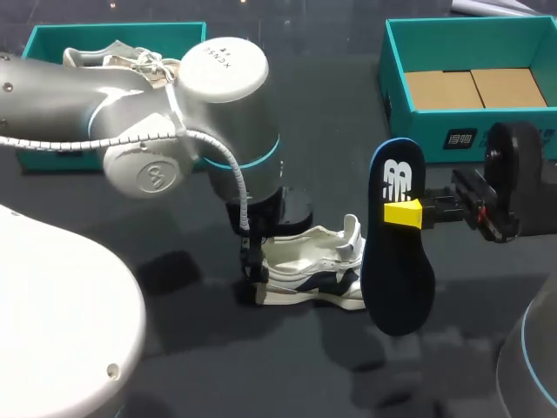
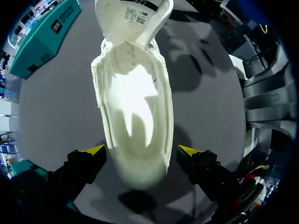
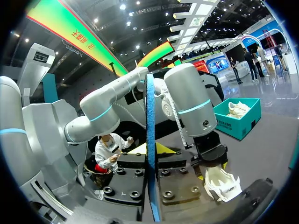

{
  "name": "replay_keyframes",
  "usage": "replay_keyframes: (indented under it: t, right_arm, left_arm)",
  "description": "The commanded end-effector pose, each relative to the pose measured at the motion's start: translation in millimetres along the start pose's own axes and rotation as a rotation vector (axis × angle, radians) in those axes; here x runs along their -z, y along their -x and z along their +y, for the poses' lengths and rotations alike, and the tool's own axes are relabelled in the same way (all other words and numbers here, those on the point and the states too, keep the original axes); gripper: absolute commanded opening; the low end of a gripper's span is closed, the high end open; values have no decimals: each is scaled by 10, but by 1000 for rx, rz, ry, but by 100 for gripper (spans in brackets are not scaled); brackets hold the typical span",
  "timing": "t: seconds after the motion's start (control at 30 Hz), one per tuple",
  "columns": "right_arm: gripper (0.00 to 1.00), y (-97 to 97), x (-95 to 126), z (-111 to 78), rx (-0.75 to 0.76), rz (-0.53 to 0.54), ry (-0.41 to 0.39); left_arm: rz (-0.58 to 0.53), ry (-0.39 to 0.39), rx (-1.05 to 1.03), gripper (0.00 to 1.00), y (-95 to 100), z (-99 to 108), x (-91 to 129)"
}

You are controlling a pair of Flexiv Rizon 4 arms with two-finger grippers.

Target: Take the shoe out of the shoebox, open the shoe tongue, remove and reinsert the insole, then place the shoe into the shoebox

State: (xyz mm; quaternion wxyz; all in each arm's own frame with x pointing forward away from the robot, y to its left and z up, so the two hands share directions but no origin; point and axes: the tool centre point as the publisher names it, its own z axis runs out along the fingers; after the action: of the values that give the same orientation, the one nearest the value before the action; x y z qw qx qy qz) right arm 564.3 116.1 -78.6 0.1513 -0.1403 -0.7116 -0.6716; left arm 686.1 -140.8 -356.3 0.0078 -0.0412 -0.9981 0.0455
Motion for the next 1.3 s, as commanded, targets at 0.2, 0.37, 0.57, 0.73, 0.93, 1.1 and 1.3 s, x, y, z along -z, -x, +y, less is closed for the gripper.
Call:
replay_keyframes:
  t: [0.2, 0.37, 0.57, 0.73, 0.93, 1.1, 1.3]
  right_arm:
    - [0, -62, 7, -15, 0, -12, 2]
    - [0, -62, 7, -15, 0, -12, 2]
    - [0, -62, 7, -15, 0, -12, 2]
    - [0, -62, 7, -15, 0, -12, 2]
    - [0, -62, 7, -15, 0, -12, 2]
    - [0, -62, 7, -15, 0, -12, 2]
    - [0, -62, 7, -15, 0, -12, 2]
  left_arm:
    - [-5, 56, -15, 100, 85, -109, 235]
    - [-18, 43, -5, 100, 197, -205, 308]
    - [-7, 5, -20, 100, 346, -411, 288]
    - [-13, -2, -36, 100, 419, -569, 225]
    - [-13, -5, -43, 100, 455, -677, 92]
    - [-16, 4, -43, 97, 427, -717, -36]
    - [-7, -15, -44, 73, 409, -700, -146]
